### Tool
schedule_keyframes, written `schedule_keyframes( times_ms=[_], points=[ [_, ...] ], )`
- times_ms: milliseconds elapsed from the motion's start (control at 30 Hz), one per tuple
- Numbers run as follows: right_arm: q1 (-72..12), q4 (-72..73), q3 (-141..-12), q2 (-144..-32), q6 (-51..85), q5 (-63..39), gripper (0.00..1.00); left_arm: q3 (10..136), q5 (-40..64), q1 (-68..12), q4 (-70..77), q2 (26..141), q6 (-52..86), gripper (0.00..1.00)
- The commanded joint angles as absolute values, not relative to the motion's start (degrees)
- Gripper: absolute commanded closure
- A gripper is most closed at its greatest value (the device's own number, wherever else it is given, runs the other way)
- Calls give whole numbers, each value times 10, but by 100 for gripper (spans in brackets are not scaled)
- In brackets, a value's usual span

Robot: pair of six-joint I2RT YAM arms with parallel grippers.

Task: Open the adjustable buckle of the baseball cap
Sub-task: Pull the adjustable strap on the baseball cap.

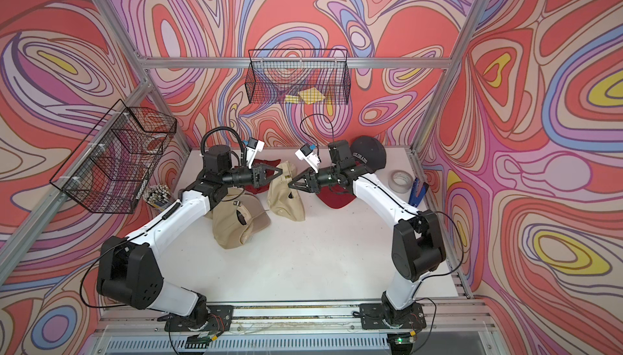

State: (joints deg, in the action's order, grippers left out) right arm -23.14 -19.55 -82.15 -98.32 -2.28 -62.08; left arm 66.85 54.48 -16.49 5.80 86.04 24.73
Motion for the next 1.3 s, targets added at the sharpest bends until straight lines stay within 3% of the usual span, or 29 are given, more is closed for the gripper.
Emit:
schedule_keyframes(
  times_ms=[0,167,333,367,433,500,667,1000,1267],
  points=[
    [-232,-178,-813,-963,-22,-632,76,668,559,-163,83,865,254,100],
    [-232,-171,-810,-961,-17,-632,78,667,559,-162,83,867,255,100],
    [-232,-168,-809,-960,-16,-635,89,667,557,-163,81,865,254,100],
    [-232,-168,-809,-959,-17,-636,90,667,553,-163,80,863,253,97],
    [-232,-165,-807,-956,-18,-636,98,665,540,-163,80,856,248,78],
    [-232,-160,-804,-950,-17,-637,100,659,527,-162,85,847,243,67],
    [-232,-134,-790,-932,-9,-634,100,641,543,-159,108,832,157,51],
    [-232,-159,-797,-929,-24,-646,100,581,601,-141,214,822,32,47],
    [-232,-195,-814,-945,-46,-670,100,513,544,-153,270,769,-100,43]
  ],
)
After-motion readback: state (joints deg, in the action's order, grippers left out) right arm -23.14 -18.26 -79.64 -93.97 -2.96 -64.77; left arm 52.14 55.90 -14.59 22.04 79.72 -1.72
